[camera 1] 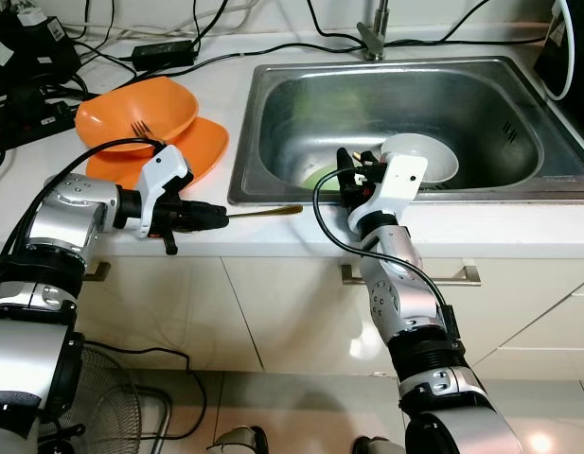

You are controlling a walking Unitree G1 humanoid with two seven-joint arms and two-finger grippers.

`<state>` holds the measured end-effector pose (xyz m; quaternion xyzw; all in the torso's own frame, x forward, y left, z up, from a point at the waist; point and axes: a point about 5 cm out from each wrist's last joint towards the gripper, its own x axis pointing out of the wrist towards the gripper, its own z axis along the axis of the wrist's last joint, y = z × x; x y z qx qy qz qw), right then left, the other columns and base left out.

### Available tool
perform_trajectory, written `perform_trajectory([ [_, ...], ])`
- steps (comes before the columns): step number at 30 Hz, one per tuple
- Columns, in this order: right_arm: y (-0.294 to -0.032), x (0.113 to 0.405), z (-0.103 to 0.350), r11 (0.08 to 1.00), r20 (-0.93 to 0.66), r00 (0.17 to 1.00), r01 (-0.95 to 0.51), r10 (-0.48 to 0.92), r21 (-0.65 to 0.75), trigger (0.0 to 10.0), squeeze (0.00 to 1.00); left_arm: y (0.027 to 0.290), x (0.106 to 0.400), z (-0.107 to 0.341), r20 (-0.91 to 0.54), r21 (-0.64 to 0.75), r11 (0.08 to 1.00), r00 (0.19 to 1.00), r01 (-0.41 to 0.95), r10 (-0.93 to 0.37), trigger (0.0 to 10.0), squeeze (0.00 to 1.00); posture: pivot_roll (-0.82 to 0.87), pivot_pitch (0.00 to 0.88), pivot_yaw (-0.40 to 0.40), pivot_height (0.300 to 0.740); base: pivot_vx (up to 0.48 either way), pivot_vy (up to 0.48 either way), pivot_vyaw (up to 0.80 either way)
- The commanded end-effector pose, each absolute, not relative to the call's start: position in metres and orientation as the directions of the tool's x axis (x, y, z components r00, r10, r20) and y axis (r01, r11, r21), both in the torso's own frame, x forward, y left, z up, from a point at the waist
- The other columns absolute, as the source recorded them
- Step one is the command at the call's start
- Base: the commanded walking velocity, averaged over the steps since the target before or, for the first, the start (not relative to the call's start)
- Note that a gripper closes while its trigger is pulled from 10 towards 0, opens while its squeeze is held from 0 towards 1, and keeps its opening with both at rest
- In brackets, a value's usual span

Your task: Kitchen organization

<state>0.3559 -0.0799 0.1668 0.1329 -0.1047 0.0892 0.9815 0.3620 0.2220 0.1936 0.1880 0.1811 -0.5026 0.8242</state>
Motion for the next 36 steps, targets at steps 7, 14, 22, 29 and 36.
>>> perform_trajectory([
  [7,-0.074,0.355,0.164,0.945,0.217,0.964,-0.209,0.155,0.252,10.0,0.00,0.216,0.365,0.175,-0.461,0.216,0.519,0.555,0.827,-0.692,0.0,0.00,0.04,0.094,0.109,0.732,0.000,0.000,0.00],
  [14,-0.078,0.355,0.165,0.947,0.220,0.964,-0.201,0.147,0.249,10.0,0.00,0.185,0.359,0.205,-0.206,0.260,0.527,0.580,0.809,-0.788,10.0,0.00,0.04,0.091,0.102,0.732,0.000,0.000,0.00],
  [22,-0.078,0.356,0.165,0.947,0.219,0.964,-0.206,0.152,0.247,10.0,0.00,0.172,0.356,0.241,0.011,0.372,0.647,0.694,0.666,-0.720,10.0,0.00,0.04,0.087,0.090,0.732,0.000,0.000,0.00],
  [29,-0.079,0.357,0.165,0.949,0.218,0.963,-0.208,0.157,0.238,10.0,0.00,0.160,0.353,0.261,0.150,0.488,0.730,0.777,0.479,-0.611,10.0,0.00,0.04,0.084,0.079,0.732,0.000,0.000,0.00],
  [36,-0.091,0.362,0.176,0.949,0.247,0.958,-0.209,0.149,0.235,10.0,1.00,0.140,0.344,0.244,0.205,0.424,0.797,0.812,0.429,-0.546,10.0,0.00,0.02,0.092,0.057,0.732,0.000,0.000,0.00],
])
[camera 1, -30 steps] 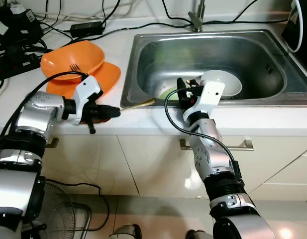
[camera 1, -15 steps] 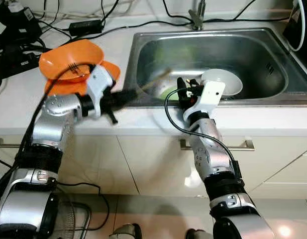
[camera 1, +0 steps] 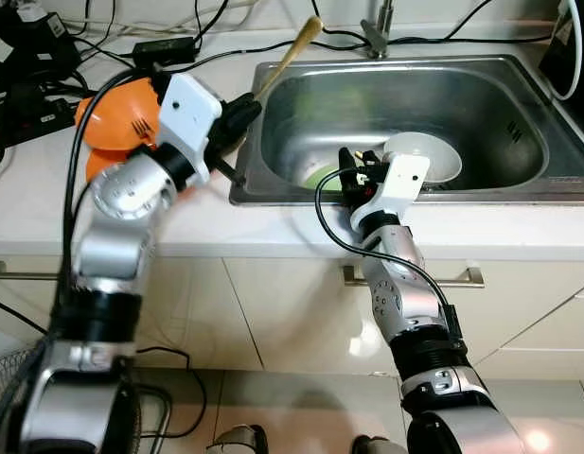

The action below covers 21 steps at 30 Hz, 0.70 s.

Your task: Kitchen organization

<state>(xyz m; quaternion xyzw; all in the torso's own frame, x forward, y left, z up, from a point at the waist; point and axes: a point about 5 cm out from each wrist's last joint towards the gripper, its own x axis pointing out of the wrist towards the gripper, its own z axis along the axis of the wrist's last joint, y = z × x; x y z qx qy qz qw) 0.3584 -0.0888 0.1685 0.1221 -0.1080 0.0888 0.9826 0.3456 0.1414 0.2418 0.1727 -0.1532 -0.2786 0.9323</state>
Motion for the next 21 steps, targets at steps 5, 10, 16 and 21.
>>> perform_trajectory([
  [5,-0.100,0.367,0.188,0.946,0.273,0.952,-0.208,0.138,0.250,10.0,1.00,0.135,0.340,0.238,0.215,0.411,0.815,0.825,0.408,-0.522,10.0,0.00,0.02,0.093,0.046,0.732,0.000,0.000,0.00],
  [10,-0.104,0.371,0.200,0.936,0.302,0.942,-0.231,0.147,0.264,10.0,1.00,0.129,0.338,0.232,0.220,0.379,0.833,0.835,0.404,-0.505,10.0,0.00,0.01,0.095,0.029,0.732,0.000,0.000,0.00],
  [16,-0.100,0.372,0.216,0.891,0.333,0.926,-0.295,0.178,0.344,10.0,1.00,0.124,0.336,0.226,0.228,0.347,0.851,0.845,0.394,-0.484,10.0,0.00,0.01,0.099,0.022,0.732,0.000,0.000,0.00],
  [21,-0.101,0.374,0.220,0.850,0.334,0.924,-0.321,0.185,0.419,10.0,1.00,0.120,0.336,0.226,0.233,0.334,0.858,0.848,0.390,-0.476,10.0,0.00,0.00,0.092,0.023,0.732,0.000,0.000,0.00],
])
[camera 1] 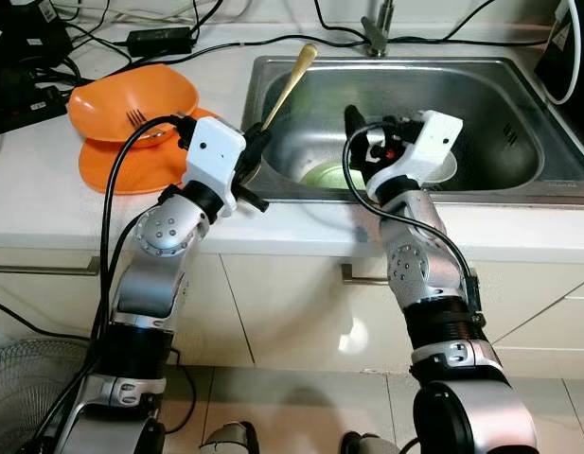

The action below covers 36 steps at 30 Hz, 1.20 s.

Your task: Kitchen organization

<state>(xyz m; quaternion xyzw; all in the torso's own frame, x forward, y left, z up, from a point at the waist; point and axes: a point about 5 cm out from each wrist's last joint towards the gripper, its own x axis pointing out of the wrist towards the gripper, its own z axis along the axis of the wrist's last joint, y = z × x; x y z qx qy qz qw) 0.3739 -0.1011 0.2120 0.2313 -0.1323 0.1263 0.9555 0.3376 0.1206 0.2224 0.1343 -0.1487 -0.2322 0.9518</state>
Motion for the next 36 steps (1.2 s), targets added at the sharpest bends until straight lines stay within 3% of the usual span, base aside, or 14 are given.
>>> perform_trajectory([
  [1,-0.102,0.374,0.220,0.840,0.335,0.923,-0.328,0.188,0.432,10.0,1.00,0.120,0.336,0.226,0.232,0.335,0.857,0.847,0.391,-0.477,10.0,0.00,0.00,0.086,0.024,0.732,0.000,0.000,0.00],
  [6,-0.102,0.374,0.220,0.802,0.330,0.919,-0.359,0.215,0.477,10.0,1.00,0.118,0.338,0.226,0.229,0.340,0.855,0.847,0.392,-0.479,10.0,0.00,0.00,0.065,0.024,0.732,0.000,0.000,0.00],
  [7,-0.102,0.375,0.220,0.792,0.324,0.920,-0.362,0.219,0.491,10.0,0.00,0.117,0.339,0.226,0.230,0.341,0.854,0.846,0.393,-0.481,10.0,0.00,0.01,0.061,0.024,0.732,0.000,0.000,0.00],
  [10,-0.102,0.377,0.219,0.739,0.312,0.927,-0.357,0.206,0.571,10.0,0.00,0.115,0.339,0.226,0.226,0.340,0.850,0.843,0.401,-0.488,10.0,0.00,0.01,0.055,0.024,0.732,0.000,0.000,0.00],
  [12,-0.101,0.376,0.225,0.641,0.347,0.910,-0.408,0.226,0.650,10.0,0.00,0.114,0.338,0.225,0.218,0.338,0.847,0.842,0.410,-0.494,10.0,0.00,0.01,0.050,0.024,0.732,0.000,0.000,0.00],
  [14,-0.098,0.373,0.231,0.552,0.395,0.878,-0.477,0.270,0.684,10.0,0.00,0.113,0.339,0.224,0.212,0.335,0.845,0.840,0.417,-0.499,10.0,0.00,0.01,0.050,0.024,0.732,0.000,0.000,0.00],
  [18,-0.095,0.370,0.236,0.463,0.426,0.852,-0.523,0.304,0.716,10.0,0.00,0.107,0.339,0.223,0.190,0.342,0.825,0.827,0.450,-0.530,10.0,0.00,0.01,0.055,0.027,0.732,0.000,0.000,0.00],
  [36,-0.085,0.364,0.230,0.423,0.416,0.828,-0.553,0.376,0.718,10.0,0.00,0.094,0.326,0.209,0.092,0.341,0.733,0.755,0.588,-0.649,10.0,0.00,0.02,0.073,0.022,0.732,0.000,0.000,0.00],
])
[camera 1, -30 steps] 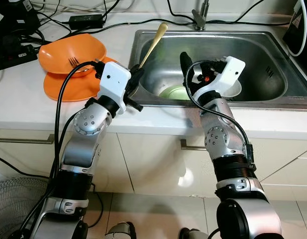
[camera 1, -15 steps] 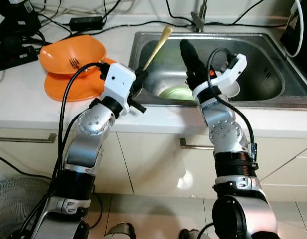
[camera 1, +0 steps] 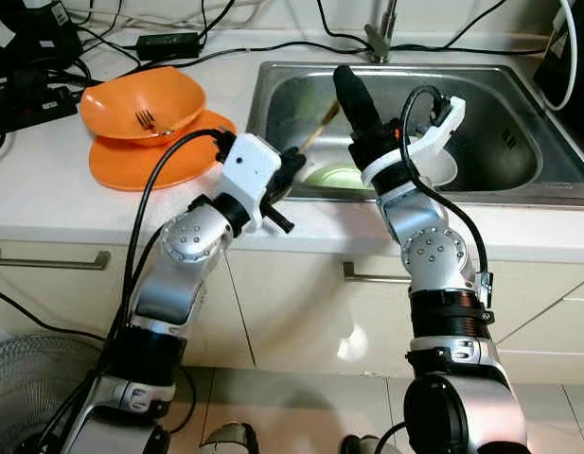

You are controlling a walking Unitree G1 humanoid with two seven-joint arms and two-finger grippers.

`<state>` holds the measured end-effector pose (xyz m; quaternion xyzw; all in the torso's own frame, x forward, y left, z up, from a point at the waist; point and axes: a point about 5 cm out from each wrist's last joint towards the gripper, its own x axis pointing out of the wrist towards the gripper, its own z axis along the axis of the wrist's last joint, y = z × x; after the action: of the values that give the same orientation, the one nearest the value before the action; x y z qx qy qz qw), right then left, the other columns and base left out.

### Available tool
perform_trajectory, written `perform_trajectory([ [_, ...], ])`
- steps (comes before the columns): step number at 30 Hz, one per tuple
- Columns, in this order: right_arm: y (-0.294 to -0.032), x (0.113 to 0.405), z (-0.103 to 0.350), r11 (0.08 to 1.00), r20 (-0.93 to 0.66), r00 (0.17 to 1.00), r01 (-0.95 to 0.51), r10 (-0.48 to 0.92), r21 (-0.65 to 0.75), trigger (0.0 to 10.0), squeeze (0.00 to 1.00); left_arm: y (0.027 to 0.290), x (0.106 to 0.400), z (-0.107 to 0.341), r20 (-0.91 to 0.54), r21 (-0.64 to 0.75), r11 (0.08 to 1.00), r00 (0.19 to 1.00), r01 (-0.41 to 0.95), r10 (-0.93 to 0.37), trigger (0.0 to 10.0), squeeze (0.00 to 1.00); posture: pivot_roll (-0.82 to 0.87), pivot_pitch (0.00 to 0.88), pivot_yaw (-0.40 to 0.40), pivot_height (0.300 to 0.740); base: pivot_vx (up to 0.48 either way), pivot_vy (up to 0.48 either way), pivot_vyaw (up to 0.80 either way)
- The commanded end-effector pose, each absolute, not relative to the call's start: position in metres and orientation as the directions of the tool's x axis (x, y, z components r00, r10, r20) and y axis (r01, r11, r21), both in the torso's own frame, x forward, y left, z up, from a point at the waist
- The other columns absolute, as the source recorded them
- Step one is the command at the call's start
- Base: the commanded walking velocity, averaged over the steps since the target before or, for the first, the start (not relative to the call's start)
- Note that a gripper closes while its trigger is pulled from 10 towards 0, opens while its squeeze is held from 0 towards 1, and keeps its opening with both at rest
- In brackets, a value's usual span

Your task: Kitchen organization

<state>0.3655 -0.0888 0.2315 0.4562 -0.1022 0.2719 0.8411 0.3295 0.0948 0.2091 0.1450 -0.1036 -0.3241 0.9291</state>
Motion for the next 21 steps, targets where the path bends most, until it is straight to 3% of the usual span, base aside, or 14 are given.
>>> perform_trajectory([
  [1,-0.0844,0.3641,0.2293,0.421,0.415,0.828,-0.552,0.377,0.720,10.0,0.00,0.0936,0.3250,0.2087,0.088,0.341,0.731,0.754,0.592,-0.651,10.0,0.00,0.02,0.074,0.022,0.732,0.000,0.000,0.00],
  [6,-0.0832,0.3641,0.2292,0.420,0.413,0.829,-0.551,0.378,0.721,10.0,0.00,0.0945,0.3244,0.2080,0.076,0.339,0.725,0.751,0.599,-0.656,10.0,0.00,0.03,0.076,0.020,0.732,0.000,0.000,0.00],
  [7,-0.0831,0.3641,0.2293,0.420,0.413,0.829,-0.551,0.378,0.721,6.5,0.00,0.0944,0.3240,0.2078,0.073,0.339,0.723,0.749,0.602,-0.658,10.0,0.00,0.03,0.075,0.020,0.732,0.000,0.000,0.00],
  [8,-0.0830,0.3641,0.2296,0.418,0.415,0.828,-0.552,0.377,0.721,0.0,0.00,0.0943,0.3235,0.2074,0.068,0.338,0.720,0.747,0.606,-0.661,10.0,0.00,0.03,0.076,0.020,0.732,0.000,0.000,0.00],
  [21,-0.0831,0.3636,0.2297,0.411,0.422,0.824,-0.558,0.379,0.721,0.0,0.00,0.0931,0.3221,0.2063,0.053,0.334,0.709,0.738,0.622,-0.672,10.0,0.00,0.03,0.079,0.020,0.732,0.000,0.000,0.00],
])
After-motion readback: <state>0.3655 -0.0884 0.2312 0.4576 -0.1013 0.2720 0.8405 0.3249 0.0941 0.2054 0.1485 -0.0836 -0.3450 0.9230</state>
